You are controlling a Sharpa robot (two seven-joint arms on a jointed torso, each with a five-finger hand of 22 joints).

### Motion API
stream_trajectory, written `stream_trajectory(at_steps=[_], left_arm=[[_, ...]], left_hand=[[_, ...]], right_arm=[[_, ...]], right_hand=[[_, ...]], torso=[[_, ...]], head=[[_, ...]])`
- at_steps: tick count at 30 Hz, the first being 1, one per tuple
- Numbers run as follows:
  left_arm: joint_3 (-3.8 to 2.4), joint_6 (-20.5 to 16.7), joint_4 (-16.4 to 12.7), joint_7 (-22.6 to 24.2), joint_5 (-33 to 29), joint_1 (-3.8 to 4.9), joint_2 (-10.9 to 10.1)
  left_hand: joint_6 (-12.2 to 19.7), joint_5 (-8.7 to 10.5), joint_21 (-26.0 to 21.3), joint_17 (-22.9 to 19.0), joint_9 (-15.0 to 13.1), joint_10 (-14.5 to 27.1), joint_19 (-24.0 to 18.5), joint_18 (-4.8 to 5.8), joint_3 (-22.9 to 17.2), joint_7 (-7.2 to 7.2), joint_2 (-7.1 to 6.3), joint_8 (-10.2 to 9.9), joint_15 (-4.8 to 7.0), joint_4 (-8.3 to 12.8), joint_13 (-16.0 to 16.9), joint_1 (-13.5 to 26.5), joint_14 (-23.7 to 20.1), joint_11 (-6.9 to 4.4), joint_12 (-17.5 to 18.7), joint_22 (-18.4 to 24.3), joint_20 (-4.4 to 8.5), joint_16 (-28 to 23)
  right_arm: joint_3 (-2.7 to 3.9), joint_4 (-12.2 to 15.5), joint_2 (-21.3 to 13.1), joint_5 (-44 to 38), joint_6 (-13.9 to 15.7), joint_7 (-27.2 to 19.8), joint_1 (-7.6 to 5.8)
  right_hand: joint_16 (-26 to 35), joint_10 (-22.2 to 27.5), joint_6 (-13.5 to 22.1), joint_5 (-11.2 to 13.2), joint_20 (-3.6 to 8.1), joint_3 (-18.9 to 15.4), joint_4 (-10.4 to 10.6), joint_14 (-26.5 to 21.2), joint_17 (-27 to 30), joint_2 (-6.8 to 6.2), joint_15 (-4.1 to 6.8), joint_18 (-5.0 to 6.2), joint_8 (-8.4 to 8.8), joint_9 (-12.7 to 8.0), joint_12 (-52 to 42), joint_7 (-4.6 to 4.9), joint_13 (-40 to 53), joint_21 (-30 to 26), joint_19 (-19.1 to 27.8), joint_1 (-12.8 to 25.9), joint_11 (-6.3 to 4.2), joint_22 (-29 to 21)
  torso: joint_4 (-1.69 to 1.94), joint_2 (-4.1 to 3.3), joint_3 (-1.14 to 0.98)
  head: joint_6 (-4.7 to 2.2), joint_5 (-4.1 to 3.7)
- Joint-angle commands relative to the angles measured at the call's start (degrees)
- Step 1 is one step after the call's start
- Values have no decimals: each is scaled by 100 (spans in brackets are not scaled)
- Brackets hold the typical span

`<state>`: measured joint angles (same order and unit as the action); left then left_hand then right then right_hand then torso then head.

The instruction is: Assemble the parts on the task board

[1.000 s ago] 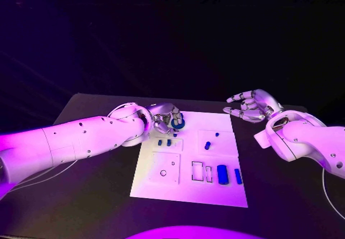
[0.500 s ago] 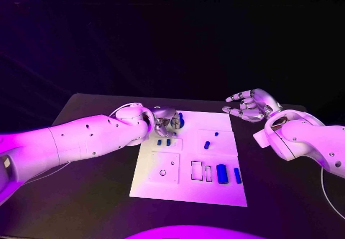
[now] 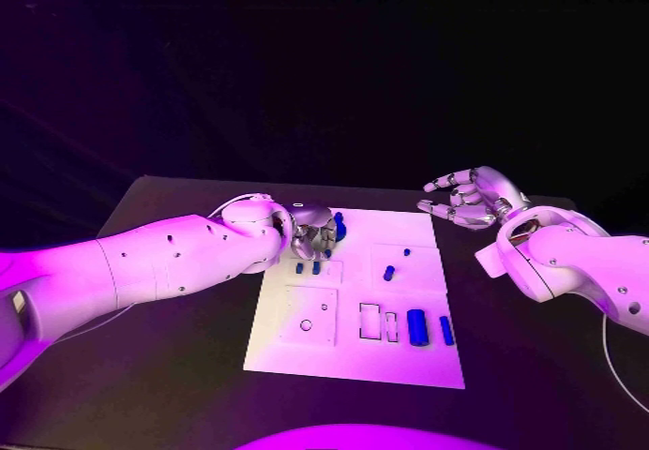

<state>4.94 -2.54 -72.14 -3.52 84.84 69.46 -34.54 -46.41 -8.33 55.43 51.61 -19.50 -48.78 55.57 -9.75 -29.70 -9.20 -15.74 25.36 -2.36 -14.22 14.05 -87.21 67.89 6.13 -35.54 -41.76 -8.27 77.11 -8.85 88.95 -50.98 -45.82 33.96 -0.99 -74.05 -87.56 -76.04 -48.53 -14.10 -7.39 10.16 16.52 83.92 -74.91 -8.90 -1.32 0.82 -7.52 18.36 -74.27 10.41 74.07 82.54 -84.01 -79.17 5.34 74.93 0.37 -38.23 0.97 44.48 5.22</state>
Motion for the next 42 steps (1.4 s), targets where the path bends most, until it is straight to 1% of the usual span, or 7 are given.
stream_trajectory(at_steps=[1,10,15,23,31,36,42], left_arm=[[-3,96,31,14,64,0,45],[-3,64,140,34,23,-12,131],[-3,68,192,31,8,-18,149],[-3,136,268,68,-22,-25,203],[-1,42,364,242,-98,-58,237],[-1,58,392,296,-148,-64,244],[-1,63,395,323,-181,-67,254]], left_hand=[[-81,8,45,32,26,-82,-12,-81,-92,9,6,-39,-2,36,-37,-56,62,4,54,-33,21,49],[-209,58,201,84,78,-240,39,-66,-270,20,77,-91,26,143,-137,-14,173,-27,151,-194,49,149],[-234,61,209,59,89,-260,19,-69,-304,17,95,-106,27,174,-164,3,174,-27,185,-192,55,157],[-310,65,219,-1,95,-296,-27,-70,-342,35,111,-108,25,230,-205,42,144,-29,238,-203,51,159],[-658,71,376,106,43,-637,-1,-53,-409,118,194,-33,103,428,-270,117,262,-128,304,-387,98,277],[-668,70,405,119,45,-665,5,-45,-413,121,170,-75,108,446,-310,184,287,-127,395,-424,109,298],[-668,67,440,114,52,-706,14,-36,-451,109,168,-149,99,487,-372,232,302,-114,544,-472,110,320]], right_arm=[[1,8,6,-25,-10,-71,3],[1,23,3,-25,-19,-66,3],[1,28,-3,-26,-23,-61,2],[1,33,-2,-27,-29,-59,2],[1,29,2,-30,-49,-39,2],[1,29,3,-34,-60,-24,2],[1,32,1,-36,-60,-18,2]], right_hand=[[18,37,-35,-35,51,34,-13,455,-895,-23,37,116,-20,-7,39,-13,-4,-35,-185,29,-2,1012],[18,37,-35,-35,51,34,-13,455,-895,-23,37,116,-20,-7,39,-13,-4,-35,-185,29,-2,1012],[18,37,-35,-35,51,34,-13,455,-895,-23,37,116,-20,-7,39,-13,-4,-35,-185,29,-2,1012],[18,26,-38,-37,52,44,-11,456,-900,-22,39,115,-24,-9,28,-15,5,-32,-187,29,-4,1015],[18,26,-38,-37,52,44,-11,456,-900,-22,39,115,-24,-9,28,-15,5,-32,-187,29,-4,1015],[18,26,-38,-37,52,44,-11,456,-900,-22,39,115,-24,-9,28,-15,5,-32,-187,29,-4,1015],[18,26,-38,-37,52,44,-11,456,-900,-22,39,115,-24,-9,28,-15,5,-32,-187,29,-4,1015]], torso=[[-1,-3,2],[-4,-4,1],[3,-2,-1],[-2,3,0],[0,10,-3],[2,7,-5],[3,3,0]], head=[[-2,-2],[18,-10],[21,-18],[25,-15],[21,-18],[8,-22],[1,-20]])
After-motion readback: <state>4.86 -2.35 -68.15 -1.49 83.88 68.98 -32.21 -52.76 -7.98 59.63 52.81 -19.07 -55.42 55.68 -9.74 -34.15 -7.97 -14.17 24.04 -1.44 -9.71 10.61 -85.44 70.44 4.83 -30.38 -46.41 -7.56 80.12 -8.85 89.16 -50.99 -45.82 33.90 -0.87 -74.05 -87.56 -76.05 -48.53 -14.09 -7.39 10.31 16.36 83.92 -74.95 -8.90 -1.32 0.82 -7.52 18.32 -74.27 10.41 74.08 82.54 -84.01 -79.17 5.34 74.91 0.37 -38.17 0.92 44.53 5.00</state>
